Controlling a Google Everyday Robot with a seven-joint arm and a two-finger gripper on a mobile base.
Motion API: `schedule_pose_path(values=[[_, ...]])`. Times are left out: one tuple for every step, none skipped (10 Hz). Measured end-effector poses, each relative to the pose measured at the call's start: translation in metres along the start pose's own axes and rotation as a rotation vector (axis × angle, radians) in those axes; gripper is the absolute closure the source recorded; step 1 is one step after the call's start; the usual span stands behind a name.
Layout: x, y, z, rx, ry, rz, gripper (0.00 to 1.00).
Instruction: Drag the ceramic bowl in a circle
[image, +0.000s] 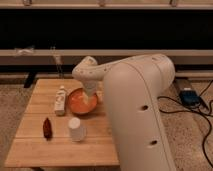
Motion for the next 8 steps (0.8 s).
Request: schedule_pose_path(values=[[0.0,-0.004,0.011,-0.021,0.009,0.025,0.2],[0.003,-0.01,0.018,-0.032,0.021,0.047,0.2],[0.004,-0.013,0.022,-0.043,0.028,0.065,0.2],[0.007,-0.018,0.031,-0.07,0.042,0.099,0.2],[0.01,-0.022,0.035,-0.078,0.049,0.112,0.2],[0.013,-0.024,0.04,-0.092,0.058,0.125,0.22],[0.014,-0.023,0.043,-0.104,0.064,0.126,0.29],[0.015,-0.02,0.047,-0.124,0.072,0.124,0.43]])
